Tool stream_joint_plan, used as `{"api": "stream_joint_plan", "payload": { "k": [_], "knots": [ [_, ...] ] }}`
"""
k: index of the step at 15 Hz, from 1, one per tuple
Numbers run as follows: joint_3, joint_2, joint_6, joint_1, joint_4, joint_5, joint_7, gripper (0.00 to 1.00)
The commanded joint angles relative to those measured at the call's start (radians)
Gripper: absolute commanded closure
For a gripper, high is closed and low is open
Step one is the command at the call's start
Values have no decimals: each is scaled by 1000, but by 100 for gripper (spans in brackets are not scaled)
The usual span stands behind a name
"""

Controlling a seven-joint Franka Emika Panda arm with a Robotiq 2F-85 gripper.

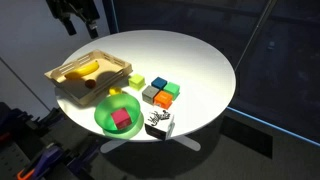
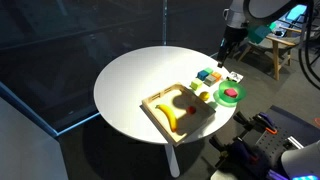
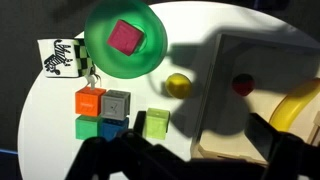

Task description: Take the banana off of the tray

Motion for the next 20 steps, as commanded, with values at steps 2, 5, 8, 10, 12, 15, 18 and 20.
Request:
{"api": "stream_joint_plan", "payload": {
  "k": [2,5,8,10,12,15,18,20],
  "knots": [
    [-2,-1,-2,2,3,0,0,0],
    [-2,-1,-2,2,3,0,0,0],
    [-2,-1,-2,2,3,0,0,0],
    [0,16,4,8,11,7,-7,0],
    [5,39,11,18,23,13,-13,0],
    [15,78,28,38,43,22,-21,0],
    [23,114,50,57,68,36,-36,0],
    [30,139,74,70,82,53,-46,0]
  ]
}}
